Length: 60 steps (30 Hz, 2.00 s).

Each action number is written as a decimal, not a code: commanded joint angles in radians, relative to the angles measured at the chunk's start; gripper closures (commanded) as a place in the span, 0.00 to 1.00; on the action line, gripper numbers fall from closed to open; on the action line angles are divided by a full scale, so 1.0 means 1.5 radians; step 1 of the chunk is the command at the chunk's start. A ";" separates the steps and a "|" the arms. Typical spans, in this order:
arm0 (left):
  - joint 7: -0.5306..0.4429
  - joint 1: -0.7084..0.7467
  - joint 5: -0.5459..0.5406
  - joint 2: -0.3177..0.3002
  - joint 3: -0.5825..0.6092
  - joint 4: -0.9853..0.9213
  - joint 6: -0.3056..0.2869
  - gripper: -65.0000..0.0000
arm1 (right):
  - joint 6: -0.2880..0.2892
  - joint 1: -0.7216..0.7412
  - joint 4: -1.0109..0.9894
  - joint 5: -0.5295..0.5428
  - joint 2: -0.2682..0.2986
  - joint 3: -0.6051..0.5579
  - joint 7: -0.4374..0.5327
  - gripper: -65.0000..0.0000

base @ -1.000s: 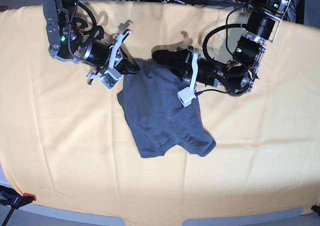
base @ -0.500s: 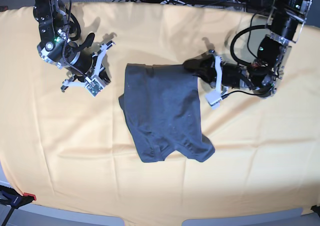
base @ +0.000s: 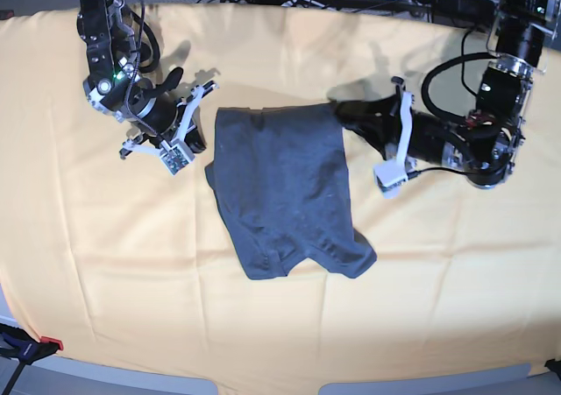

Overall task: Fold the T-shirt properly
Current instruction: 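Withdraw the left gripper from the folded shirt, then tuck the shirt's hem edge under with the right gripper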

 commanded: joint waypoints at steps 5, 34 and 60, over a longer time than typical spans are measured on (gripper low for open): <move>-0.107 0.021 0.114 -0.007 -0.119 0.009 0.011 1.00 | 0.036 0.006 0.002 0.094 0.003 0.003 0.002 1.00; -0.134 0.109 0.016 0.009 -0.262 0.009 -0.004 1.00 | 0.085 -0.003 0.146 0.090 -0.048 0.003 0.022 1.00; -0.264 0.109 0.284 0.066 -0.262 0.009 0.026 1.00 | 0.170 0.476 -0.500 0.050 -0.091 -0.076 0.147 1.00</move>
